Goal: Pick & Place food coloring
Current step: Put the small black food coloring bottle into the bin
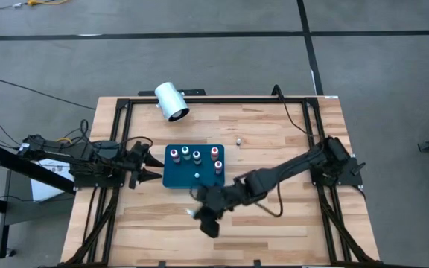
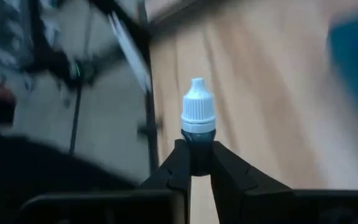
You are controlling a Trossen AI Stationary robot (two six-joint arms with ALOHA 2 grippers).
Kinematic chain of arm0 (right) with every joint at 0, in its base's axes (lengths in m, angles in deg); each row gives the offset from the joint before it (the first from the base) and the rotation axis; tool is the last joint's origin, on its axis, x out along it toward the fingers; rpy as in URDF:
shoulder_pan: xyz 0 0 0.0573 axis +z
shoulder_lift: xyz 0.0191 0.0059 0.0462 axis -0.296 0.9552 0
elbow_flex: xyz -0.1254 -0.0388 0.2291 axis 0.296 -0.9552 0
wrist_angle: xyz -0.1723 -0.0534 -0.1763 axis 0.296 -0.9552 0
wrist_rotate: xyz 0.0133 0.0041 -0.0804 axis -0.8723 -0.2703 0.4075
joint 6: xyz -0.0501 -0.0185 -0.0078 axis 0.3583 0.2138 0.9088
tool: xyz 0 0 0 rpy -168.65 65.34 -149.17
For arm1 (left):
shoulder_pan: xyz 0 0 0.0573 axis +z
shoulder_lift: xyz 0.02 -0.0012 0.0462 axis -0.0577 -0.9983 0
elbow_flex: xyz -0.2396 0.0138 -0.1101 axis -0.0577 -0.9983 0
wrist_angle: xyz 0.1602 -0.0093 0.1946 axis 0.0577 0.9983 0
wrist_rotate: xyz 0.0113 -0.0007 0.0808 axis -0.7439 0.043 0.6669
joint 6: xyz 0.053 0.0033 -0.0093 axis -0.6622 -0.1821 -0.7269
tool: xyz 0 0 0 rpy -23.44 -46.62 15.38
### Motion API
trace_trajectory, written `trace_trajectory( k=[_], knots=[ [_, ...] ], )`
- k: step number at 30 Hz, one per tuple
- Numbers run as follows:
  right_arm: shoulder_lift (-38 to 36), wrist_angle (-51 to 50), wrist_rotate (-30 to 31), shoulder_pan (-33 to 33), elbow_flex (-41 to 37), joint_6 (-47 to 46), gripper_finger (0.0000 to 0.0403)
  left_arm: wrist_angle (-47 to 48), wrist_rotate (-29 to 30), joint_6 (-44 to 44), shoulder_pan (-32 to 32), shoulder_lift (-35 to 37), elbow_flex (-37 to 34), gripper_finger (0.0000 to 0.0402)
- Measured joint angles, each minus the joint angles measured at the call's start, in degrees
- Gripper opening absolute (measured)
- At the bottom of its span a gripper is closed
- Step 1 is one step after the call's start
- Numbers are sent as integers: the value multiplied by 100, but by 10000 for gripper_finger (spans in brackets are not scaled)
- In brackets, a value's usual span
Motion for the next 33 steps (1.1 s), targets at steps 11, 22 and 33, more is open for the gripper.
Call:
trace_trajectory(
  k=[11,22,33],
  knots=[
    [-45,1694,468,-734,-9,2005,33,-1700,-407,89,1,15,0,249],
    [-20,2016,233,-1467,-15,2804,34,-2664,467,158,0,14,0,249],
    [-18,2190,-669,-1827,-15,2806,35,-2421,1220,-309,1,-523,343,249]
  ],
)
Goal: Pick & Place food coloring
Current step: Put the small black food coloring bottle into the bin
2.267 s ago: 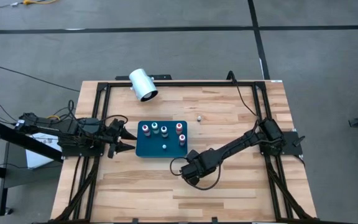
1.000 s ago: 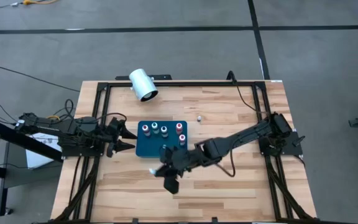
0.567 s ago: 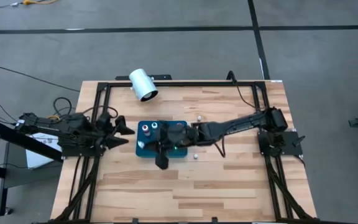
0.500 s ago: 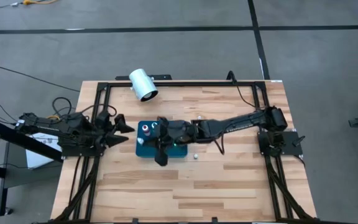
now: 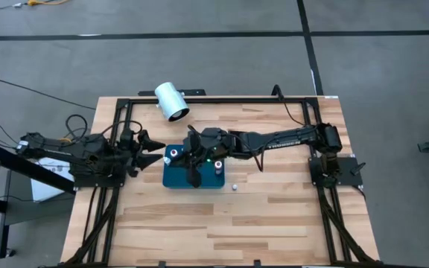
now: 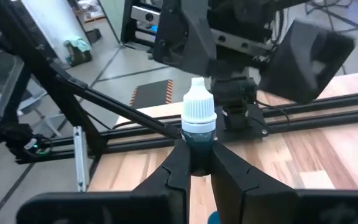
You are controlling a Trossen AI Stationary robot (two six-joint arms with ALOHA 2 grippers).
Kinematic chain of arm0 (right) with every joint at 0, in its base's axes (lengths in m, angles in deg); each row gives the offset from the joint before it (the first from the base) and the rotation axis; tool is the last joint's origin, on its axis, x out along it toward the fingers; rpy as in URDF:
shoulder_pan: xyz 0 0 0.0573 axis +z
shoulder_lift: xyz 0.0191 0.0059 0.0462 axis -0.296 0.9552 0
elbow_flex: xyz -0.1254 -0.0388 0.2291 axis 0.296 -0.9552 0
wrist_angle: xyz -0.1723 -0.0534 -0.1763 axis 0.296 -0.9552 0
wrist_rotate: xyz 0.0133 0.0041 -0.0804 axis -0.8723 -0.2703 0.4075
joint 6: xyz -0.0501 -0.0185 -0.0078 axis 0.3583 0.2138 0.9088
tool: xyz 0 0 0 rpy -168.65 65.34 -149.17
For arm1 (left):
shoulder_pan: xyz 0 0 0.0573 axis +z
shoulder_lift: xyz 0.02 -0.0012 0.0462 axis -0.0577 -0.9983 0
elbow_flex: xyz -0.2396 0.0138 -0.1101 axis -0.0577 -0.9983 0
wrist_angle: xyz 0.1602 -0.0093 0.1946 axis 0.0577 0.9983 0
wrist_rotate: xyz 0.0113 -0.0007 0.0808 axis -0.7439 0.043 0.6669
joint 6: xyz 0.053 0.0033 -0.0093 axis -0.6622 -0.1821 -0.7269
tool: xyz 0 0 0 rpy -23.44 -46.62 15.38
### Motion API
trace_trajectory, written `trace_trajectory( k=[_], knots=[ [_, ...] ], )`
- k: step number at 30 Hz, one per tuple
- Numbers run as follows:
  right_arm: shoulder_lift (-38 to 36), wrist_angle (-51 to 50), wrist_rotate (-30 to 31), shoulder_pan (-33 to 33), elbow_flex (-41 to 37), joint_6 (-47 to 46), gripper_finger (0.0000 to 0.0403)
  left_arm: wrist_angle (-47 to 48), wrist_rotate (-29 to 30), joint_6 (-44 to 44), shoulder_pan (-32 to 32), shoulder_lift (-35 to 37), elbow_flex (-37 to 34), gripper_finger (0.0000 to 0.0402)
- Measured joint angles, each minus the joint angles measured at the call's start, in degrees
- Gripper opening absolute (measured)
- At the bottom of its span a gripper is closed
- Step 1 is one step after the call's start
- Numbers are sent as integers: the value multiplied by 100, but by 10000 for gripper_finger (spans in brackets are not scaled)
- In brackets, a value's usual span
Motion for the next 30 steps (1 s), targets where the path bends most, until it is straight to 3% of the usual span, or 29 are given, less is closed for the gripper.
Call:
trace_trajectory(
  k=[13,20,26,30],
  knots=[
    [-1,80,-252,-123,-2,8,34,3381,568,-611,0,-1126,2195,249],
    [0,77,-254,-123,-2,107,35,4048,639,-812,0,-1563,2825,249],
    [0,-23,-258,-123,-2,114,31,4876,972,-853,0,-1390,3221,249],
    [0,-93,-258,-123,-2,148,33,5284,851,-702,0,-1180,3460,249]
  ],
)
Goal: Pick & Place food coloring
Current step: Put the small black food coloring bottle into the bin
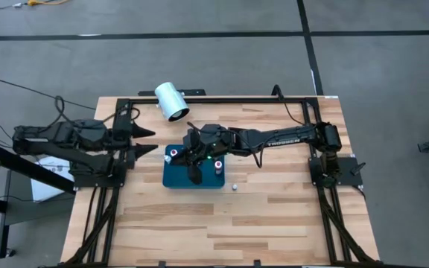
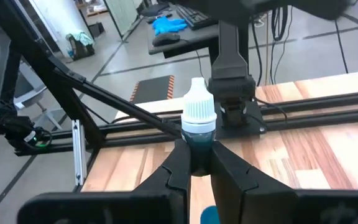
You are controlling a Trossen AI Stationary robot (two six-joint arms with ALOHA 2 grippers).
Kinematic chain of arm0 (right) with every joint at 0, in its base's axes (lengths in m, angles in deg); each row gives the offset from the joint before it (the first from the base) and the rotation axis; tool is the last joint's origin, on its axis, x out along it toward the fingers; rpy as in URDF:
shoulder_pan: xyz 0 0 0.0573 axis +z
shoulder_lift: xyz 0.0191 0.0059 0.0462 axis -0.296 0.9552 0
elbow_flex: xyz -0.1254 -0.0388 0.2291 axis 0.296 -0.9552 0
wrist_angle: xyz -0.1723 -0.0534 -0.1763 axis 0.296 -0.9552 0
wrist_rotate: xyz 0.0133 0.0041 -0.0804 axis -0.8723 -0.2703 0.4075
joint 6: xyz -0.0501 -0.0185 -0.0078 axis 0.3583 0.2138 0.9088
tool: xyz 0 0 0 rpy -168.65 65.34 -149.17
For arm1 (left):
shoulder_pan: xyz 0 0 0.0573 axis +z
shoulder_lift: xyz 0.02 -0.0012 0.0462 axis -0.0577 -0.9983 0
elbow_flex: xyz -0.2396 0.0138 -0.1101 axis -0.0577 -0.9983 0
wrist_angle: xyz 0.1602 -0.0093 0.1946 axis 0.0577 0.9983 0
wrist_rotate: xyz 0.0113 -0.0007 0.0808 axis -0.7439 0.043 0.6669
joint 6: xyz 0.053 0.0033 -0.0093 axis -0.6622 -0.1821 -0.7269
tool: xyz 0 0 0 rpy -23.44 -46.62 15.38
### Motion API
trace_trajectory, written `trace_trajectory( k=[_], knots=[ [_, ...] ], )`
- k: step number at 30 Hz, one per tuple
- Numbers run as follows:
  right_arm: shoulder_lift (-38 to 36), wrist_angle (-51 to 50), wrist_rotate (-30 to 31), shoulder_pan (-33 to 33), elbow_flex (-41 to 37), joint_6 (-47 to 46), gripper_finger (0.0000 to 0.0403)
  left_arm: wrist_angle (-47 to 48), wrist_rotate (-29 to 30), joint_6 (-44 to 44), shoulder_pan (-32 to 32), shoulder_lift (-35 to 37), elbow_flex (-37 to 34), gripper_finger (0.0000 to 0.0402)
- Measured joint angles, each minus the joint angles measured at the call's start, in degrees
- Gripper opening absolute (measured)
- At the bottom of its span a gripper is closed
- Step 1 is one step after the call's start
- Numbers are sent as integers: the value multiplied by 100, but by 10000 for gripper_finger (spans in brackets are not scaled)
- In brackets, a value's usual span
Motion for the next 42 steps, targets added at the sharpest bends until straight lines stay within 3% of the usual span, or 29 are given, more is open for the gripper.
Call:
trace_trajectory(
  k=[6,13,34,42],
  knots=[
    [0,37,-4,-75,0,9,32,109,-569,240,0,-54,27,249],
    [0,36,1,-166,0,9,34,-142,-824,144,-1,-538,23,249],
    [0,35,1,-181,0,18,34,-411,-572,16,0,-776,21,249],
    [0,37,0,-177,0,18,33,-365,-576,16,0,-879,14,194]
  ],
)
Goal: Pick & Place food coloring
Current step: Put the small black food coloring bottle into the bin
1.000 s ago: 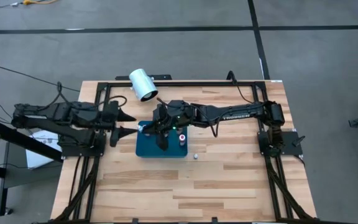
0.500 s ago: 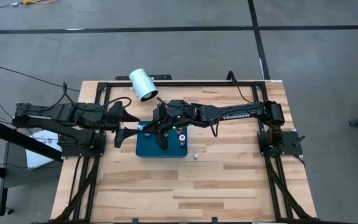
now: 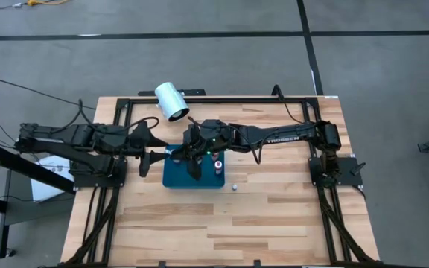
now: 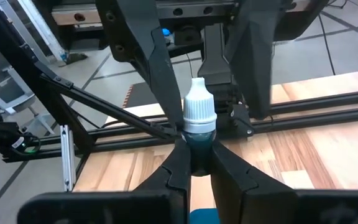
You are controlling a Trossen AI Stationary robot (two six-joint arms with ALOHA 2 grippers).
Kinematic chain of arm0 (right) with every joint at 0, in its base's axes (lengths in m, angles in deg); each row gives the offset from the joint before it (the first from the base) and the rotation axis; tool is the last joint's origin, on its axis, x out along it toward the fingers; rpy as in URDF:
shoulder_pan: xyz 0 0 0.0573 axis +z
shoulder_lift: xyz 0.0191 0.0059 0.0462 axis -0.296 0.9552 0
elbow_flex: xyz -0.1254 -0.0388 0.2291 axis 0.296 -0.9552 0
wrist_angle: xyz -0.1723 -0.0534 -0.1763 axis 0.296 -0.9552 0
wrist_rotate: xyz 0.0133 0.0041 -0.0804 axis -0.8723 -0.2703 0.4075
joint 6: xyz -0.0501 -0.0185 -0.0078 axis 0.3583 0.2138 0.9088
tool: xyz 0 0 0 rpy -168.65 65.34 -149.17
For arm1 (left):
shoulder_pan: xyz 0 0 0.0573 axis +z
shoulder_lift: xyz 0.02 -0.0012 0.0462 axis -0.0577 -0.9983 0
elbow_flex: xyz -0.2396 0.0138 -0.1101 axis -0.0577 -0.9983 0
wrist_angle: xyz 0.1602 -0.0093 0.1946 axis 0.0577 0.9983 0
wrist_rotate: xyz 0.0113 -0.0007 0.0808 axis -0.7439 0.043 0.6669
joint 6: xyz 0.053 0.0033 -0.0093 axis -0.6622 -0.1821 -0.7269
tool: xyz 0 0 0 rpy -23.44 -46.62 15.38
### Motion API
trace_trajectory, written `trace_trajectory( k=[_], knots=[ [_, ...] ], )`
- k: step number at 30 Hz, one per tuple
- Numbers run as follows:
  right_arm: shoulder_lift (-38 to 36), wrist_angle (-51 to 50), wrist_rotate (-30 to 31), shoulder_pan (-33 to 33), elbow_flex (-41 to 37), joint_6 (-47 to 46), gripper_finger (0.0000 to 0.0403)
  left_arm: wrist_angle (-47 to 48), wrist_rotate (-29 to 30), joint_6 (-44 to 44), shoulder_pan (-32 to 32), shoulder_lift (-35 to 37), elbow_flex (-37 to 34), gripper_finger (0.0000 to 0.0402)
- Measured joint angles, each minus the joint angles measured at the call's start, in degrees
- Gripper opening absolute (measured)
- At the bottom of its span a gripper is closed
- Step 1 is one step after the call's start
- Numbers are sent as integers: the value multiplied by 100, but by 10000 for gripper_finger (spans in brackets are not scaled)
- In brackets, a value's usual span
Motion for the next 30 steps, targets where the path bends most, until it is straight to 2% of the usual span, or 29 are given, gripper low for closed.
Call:
trace_trajectory(
  k=[15,18,24,30],
  knots=[
    [0,-2,21,-7,0,-13,45,-38,-63,-67,-2,-32,0,51],
    [0,-7,19,-4,0,-15,46,-37,-61,-68,-2,-32,0,47],
    [0,-17,19,-4,0,-15,47,-36,-12,-66,-2,-32,0,73],
    [0,-34,19,-5,0,-17,47,-35,24,-69,-2,-32,0,64]
  ],
)
